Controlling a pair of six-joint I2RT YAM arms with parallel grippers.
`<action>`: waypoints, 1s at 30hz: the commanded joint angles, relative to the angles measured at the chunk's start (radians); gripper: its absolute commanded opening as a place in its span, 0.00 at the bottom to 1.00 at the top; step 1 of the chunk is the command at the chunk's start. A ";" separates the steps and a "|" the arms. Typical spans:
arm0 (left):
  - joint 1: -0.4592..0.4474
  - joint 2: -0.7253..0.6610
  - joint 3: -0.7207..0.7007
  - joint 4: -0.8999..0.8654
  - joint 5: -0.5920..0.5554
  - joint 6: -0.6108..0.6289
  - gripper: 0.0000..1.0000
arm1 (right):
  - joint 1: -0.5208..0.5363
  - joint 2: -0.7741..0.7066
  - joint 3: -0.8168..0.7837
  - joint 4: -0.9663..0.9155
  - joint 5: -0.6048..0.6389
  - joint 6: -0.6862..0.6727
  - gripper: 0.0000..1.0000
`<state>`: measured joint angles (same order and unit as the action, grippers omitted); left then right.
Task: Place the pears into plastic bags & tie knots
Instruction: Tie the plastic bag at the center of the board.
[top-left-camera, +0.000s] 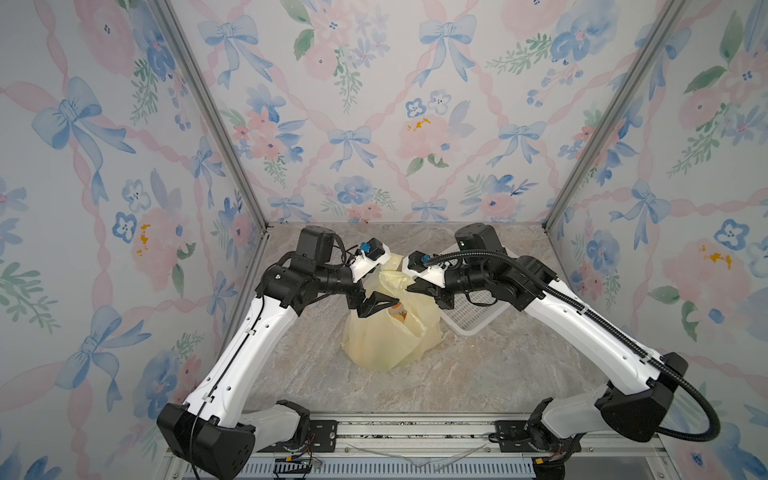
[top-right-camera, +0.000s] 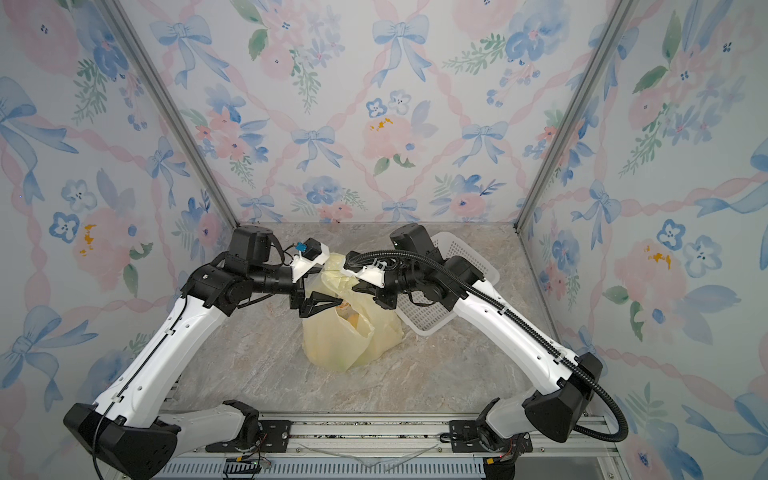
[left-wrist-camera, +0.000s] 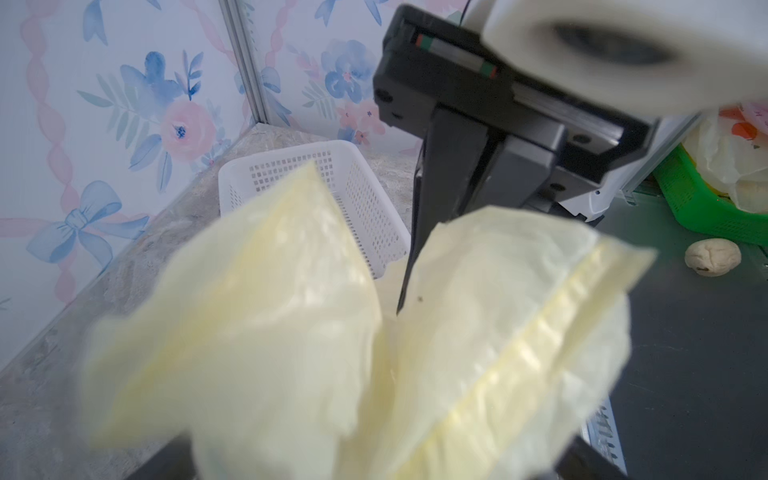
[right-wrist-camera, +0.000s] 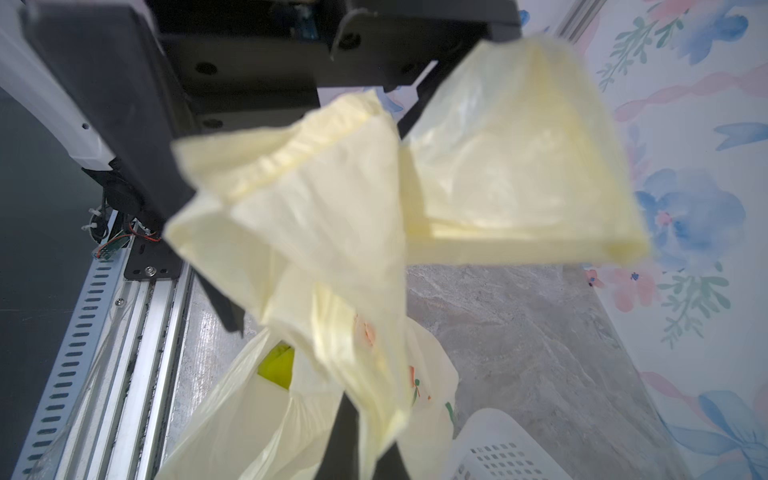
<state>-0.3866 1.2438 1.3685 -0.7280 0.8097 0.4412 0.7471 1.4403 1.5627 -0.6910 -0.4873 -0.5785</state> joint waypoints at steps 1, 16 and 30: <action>-0.008 0.026 0.032 0.018 -0.063 -0.023 0.98 | 0.006 0.001 -0.008 0.012 -0.037 0.014 0.00; -0.008 -0.014 -0.050 0.027 0.064 0.018 0.89 | 0.080 0.112 0.119 -0.018 0.033 0.030 0.00; 0.061 -0.014 -0.051 0.027 0.236 0.048 0.64 | 0.049 0.011 0.002 0.008 0.033 0.024 0.03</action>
<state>-0.3321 1.2213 1.3037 -0.7052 0.9695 0.4671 0.8051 1.4822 1.5826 -0.6773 -0.4446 -0.5610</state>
